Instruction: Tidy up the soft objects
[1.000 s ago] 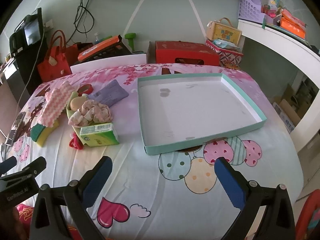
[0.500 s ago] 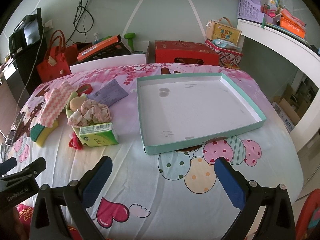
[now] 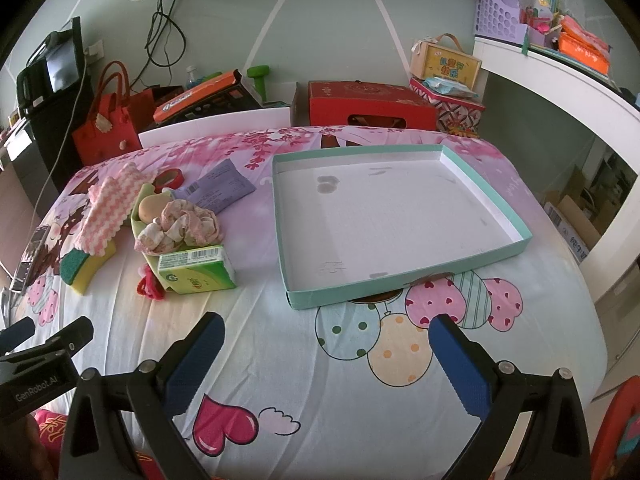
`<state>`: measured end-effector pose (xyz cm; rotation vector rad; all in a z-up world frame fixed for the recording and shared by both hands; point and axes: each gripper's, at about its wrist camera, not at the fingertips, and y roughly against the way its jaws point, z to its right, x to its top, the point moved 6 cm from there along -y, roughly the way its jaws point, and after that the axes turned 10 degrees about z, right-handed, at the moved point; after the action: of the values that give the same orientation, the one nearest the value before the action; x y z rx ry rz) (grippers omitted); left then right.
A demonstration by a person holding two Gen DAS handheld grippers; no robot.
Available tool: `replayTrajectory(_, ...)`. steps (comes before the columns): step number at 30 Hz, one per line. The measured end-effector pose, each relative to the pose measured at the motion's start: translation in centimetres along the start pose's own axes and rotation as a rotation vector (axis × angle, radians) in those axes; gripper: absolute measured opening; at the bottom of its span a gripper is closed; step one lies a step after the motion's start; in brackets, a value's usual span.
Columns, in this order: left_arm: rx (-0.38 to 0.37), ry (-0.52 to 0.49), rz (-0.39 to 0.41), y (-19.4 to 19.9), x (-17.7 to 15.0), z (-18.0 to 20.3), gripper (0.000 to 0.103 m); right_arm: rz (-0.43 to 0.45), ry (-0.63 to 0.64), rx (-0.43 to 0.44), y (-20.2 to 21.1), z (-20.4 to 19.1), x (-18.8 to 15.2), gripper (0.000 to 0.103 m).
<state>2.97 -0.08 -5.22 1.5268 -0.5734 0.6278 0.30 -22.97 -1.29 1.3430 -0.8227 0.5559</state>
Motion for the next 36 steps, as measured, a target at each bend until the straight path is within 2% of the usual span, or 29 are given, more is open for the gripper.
replayTrajectory(28,0.001,0.007,-0.015,-0.25,-0.21,-0.2,0.103,-0.005,-0.026,-0.001,0.04,0.52,-0.1,0.103)
replayTrajectory(33,-0.014,0.013,-0.022,-0.28,-0.11,-0.07,0.103,0.0,-0.036,0.01,0.18,0.59,-0.03,0.103)
replayTrajectory(36,-0.058,0.059,-0.054,-0.61,0.2,-0.45,0.103,0.009,-0.024,0.039,0.46,0.06,0.31,0.103)
